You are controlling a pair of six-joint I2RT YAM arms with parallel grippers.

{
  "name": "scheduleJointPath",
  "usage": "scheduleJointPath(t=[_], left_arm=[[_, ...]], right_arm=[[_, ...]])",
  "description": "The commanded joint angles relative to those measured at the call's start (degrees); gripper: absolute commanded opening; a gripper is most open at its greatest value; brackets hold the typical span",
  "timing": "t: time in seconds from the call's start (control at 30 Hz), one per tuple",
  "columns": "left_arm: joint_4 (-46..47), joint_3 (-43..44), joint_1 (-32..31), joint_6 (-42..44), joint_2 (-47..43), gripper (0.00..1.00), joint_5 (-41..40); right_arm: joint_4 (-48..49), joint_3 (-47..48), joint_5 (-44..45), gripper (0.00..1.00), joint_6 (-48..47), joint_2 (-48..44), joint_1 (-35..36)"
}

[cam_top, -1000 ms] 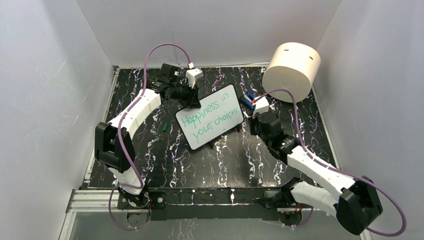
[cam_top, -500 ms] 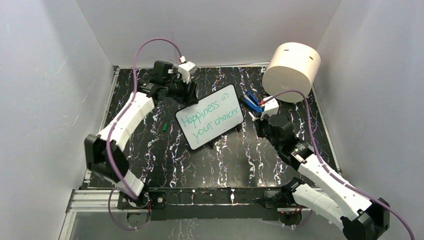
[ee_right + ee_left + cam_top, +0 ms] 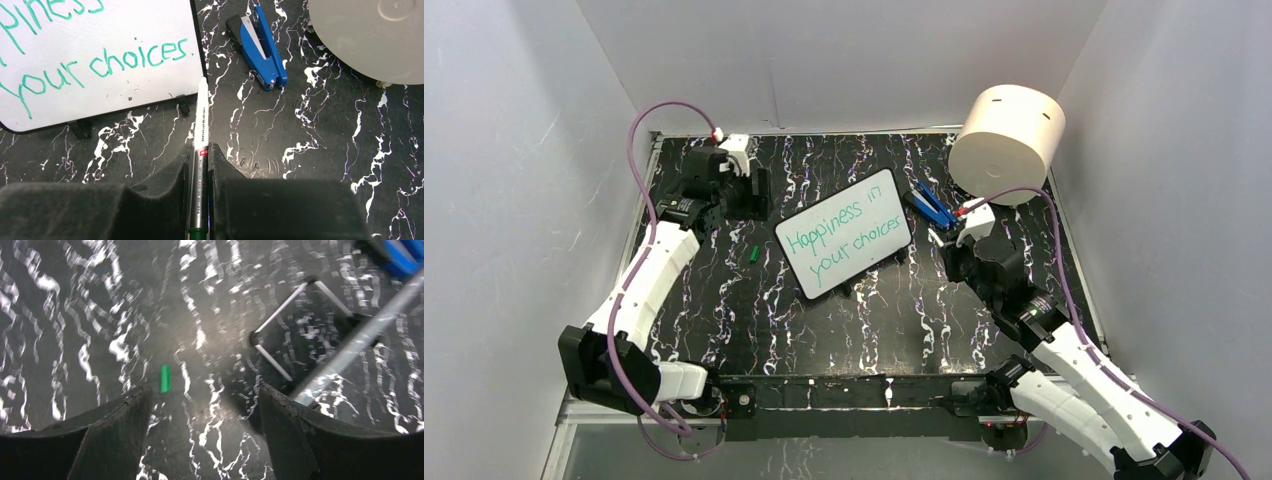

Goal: Write a sentence on the whiteboard
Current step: Pick up the pen cap from the center of the board.

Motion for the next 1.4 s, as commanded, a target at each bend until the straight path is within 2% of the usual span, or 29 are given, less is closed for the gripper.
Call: scheduleJointPath(t=[0.0, 0.1, 0.3, 0.6, 0.67, 1.37], left_arm=[[-2.3, -2.7, 3.1, -3.6, 0.1, 0.75, -6.9], [-2.9, -4.0, 4.0, -3.3, 3.0, 0.74, -7.5], [-2.4, -5.6, 4.9, -3.4, 9.8, 0.67, -6.1], [-2.0, -6.6, 5.5, -1.2, 17.6, 0.39, -4.8], [-2.1, -6.3, 5.8, -0.9, 18.9, 0.35, -5.2], [-2.5, -3.8, 8.6, 0.7, 28.0, 0.31, 2.2]], right_arm=[[1.5, 1.5, 0.2, 0.0, 1.0, -2.0, -0.2], [1.6, 1.4, 0.4, 0.0, 0.9, -2.0, -0.2], [1.6, 1.4, 1.3, 0.0, 0.7, -1.9, -0.2], [1.7, 1.0, 1.5, 0.0, 0.7, -2.1, -0.2], [1.7, 1.1, 1.4, 0.0, 0.7, -2.0, -0.2], [2.3, 0.7, 1.4, 0.0, 0.6, -2.3, -0.2]])
